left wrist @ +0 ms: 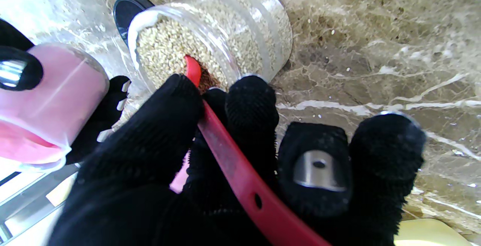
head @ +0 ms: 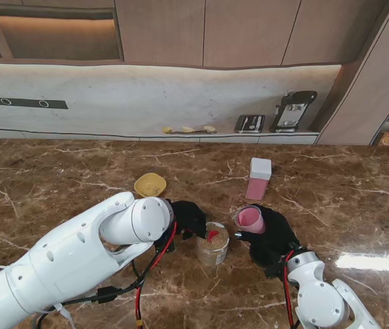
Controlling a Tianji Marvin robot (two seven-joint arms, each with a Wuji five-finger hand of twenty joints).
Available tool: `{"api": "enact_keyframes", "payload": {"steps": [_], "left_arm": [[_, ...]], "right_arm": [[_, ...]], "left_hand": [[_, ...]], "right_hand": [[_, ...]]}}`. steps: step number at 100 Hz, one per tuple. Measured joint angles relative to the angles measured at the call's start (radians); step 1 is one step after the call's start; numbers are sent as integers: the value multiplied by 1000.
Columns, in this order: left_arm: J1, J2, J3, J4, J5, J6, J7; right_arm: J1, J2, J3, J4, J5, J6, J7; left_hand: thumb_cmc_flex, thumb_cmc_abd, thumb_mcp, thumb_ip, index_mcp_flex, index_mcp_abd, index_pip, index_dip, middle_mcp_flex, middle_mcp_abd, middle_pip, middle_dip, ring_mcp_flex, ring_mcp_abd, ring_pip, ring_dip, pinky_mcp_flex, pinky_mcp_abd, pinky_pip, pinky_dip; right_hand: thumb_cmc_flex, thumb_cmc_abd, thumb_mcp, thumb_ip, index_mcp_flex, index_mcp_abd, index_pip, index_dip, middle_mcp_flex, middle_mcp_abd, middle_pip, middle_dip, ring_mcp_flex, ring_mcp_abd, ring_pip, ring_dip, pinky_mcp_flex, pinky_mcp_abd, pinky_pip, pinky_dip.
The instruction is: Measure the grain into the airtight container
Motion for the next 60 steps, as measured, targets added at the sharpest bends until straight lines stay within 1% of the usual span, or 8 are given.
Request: {"api": "enact_keyframes", "payload": {"steps": [39,60], "left_arm": [[49,3,-65,-17,-17,0,3],[62,11,-79,-29,-18,-4,-6]], "right_arm": [[0,1,-3,-3,-1,5,3],[0,1,-4,-6,-3,7,5]], "left_hand": [[1,1,0,0,0,7,-4,12,0,0,0,2,0,0,0,0,0,1,0,0],[11,1,-9,0,0,14,-8,19,0,0,0,2,0,0,0,0,-2,1,0,0]], "right_hand": [[0,0,0,0,0,0,0,0,0,0,0,0,0,0,0,0,0,0,0,0],[0,0,0,0,0,0,0,0,0,0,0,0,0,0,0,0,-1,0,0,0]]}}
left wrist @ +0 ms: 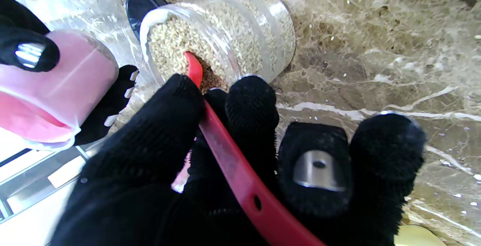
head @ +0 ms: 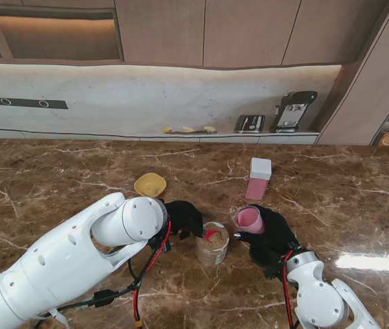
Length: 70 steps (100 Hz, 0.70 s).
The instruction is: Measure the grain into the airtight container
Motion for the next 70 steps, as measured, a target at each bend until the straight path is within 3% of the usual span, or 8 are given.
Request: {"api": "enact_keyframes", "payload": {"steps": [55,70], "left_arm": [[82,0,-98,-7,-15,-59,14],[113,-4,-143,-14,-59,-60,24]], "right_arm": [[0,1,-6,-3,-1,4,2],[1,1,-6,-4,-2,6,2]], "left_hand": [[0,0,0,0,0,1,0,1,0,1,0,1,0,0,0,0,-9,1,0,0],[0,0,0,0,0,1,0,1,0,1,0,1,0,0,0,0,-9,1,0,0]], "right_hand": [[0,0,0,0,0,0,0,0,0,0,0,0,0,0,0,0,-6,0,0,0],[0,0,0,0,0,0,0,0,0,0,0,0,0,0,0,0,-6,0,0,0]]}}
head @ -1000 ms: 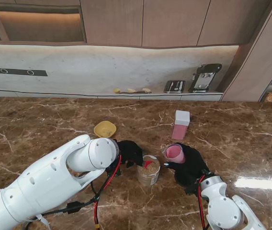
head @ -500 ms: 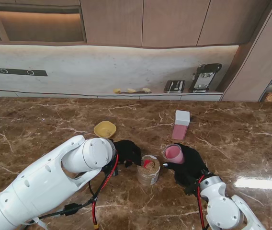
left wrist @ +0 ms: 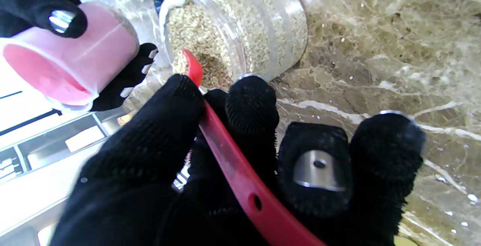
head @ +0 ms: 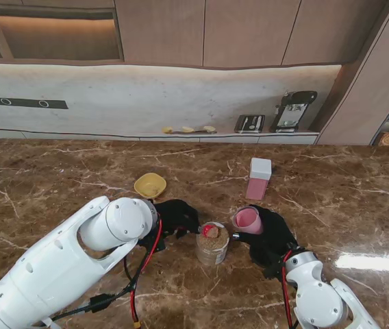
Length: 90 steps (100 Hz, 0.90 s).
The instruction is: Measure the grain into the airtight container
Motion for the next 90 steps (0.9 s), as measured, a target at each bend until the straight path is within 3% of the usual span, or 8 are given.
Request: {"api": "enact_keyframes", "payload": {"steps": [42,90], "left_arm": [[79,-5,-106,-73,-29,4,29],[76,-20,-128,-120,-81,19,77]], "right_arm": [[1,0,-3,0,-6,4,-4],[9,0,-8,9,-13,-1,-12]], "left_hand": [[0,1,0,0,0,3,0,0,0,5,0,0,0,1,0,0,-1,8,0,0],[1,1,0,0,0,3,0,1,0,7,0,1,0,2,0,0,-1,9,0,0]], "right_hand": [[0,0,0,0,0,0,0,0,0,0,0,0,0,0,0,0,0,0,0,0],[0,0,0,0,0,0,0,0,0,0,0,0,0,0,0,0,0,0,0,0]]}}
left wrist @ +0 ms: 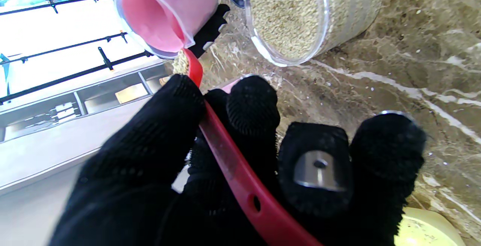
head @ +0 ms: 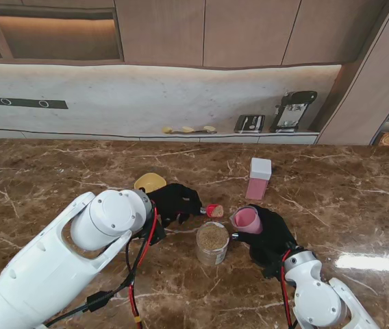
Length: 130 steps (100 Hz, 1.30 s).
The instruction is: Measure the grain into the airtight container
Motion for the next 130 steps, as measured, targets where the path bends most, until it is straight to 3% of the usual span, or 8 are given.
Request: {"api": "enact_keyframes", "payload": {"steps": [54,82,114,130], "left_arm": [[-92,-33,106,36,-31,-12,53],[-138,-36,186,64,114,-99,55],[-130,-36,215,76,338,-281,108],[-119,-31,214,74,383,-328,117]], "right_arm": [[12,0,-16,13,-4,-22,-3],[14,-1,-19,17,-3,-25,-8],[15,-1,-19,19,-1,-26,-9],[15,-1,-19,19,-1,-27,-9]], "left_hand": [[1,0,0,0,0,0,0,0,0,1,0,0,0,1,0,0,0,1,0,0],[1,0,-1,0,0,0,0,0,0,1,0,0,0,1,0,0,0,1,0,1],[1,0,-1,0,0,0,0,0,0,1,0,0,0,1,0,1,0,1,0,1],[1,0,0,0,0,0,0,0,0,1,0,0,0,1,0,1,1,1,0,1]], "right_hand": [[0,0,0,0,0,0,0,0,0,0,0,0,0,0,0,0,0,0,0,0],[0,0,0,0,0,0,0,0,0,0,0,0,0,0,0,0,0,0,0,0],[0,0,0,0,0,0,0,0,0,0,0,0,0,0,0,0,0,0,0,0],[0,0,0,0,0,0,0,0,0,0,0,0,0,0,0,0,0,0,0,0]]}}
